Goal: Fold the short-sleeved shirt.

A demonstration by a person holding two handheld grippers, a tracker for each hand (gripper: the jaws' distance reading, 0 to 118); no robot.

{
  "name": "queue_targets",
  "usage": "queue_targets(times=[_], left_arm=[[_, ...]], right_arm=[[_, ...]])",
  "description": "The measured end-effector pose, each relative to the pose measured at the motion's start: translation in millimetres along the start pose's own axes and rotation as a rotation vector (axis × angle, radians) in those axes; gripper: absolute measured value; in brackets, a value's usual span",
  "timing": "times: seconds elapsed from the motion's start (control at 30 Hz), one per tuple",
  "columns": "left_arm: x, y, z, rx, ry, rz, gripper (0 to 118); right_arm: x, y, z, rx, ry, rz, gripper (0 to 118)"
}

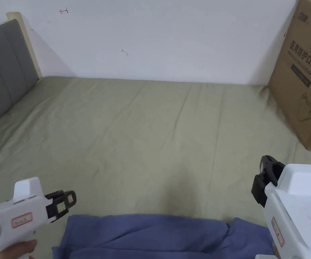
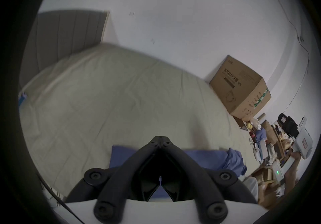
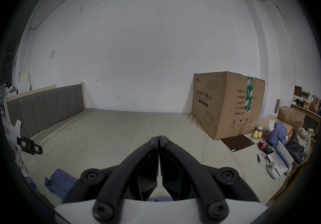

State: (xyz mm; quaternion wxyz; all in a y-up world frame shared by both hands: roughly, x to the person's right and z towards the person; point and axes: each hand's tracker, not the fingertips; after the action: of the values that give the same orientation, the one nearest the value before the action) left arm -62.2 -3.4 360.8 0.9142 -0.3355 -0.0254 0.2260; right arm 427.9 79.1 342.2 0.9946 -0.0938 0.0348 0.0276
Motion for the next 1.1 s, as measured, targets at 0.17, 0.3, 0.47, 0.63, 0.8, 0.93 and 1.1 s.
queue_targets(times=[0.17, 0.3, 0.47, 0.63, 0.8, 0.93, 1.1], left_arm=[[-63.1, -9.6, -18.6, -0.171, -0.028, 0.120, 0], [-95.0, -14.7, -37.4, -0.257, -0.012, 0.155, 11], [-106.5, -24.9, -56.2, -0.329, -0.058, 0.222, 94], [-107.5, -35.1, -77.2, -0.374, -0.102, 0.230, 98], [-113.1, -52.6, -101.9, -0.422, -0.097, 0.149, 55], [-113.9, -49.4, -107.7, -0.408, -0.104, 0.159, 11], [-90.3, -46.3, -101.7, -0.381, -0.039, 0.024, 4]], right_arm=[[-5.9, -8.6, -11.2, -0.038, -0.004, 0.010, 0], [-11.8, -14.2, -20.6, -0.070, -0.006, 0.014, 0], [-17.6, -21.7, -30.5, -0.101, 0.003, 0.006, 0], [-23.0, -26.0, -35.5, -0.126, -0.005, 0.006, 0], [-19.7, -29.5, -37.1, -0.140, -0.006, -0.007, 0], [-15.0, -29.6, -36.0, -0.144, -0.014, -0.010, 0], [-7.7, -25.6, -30.5, -0.134, -0.024, -0.015, 0]])
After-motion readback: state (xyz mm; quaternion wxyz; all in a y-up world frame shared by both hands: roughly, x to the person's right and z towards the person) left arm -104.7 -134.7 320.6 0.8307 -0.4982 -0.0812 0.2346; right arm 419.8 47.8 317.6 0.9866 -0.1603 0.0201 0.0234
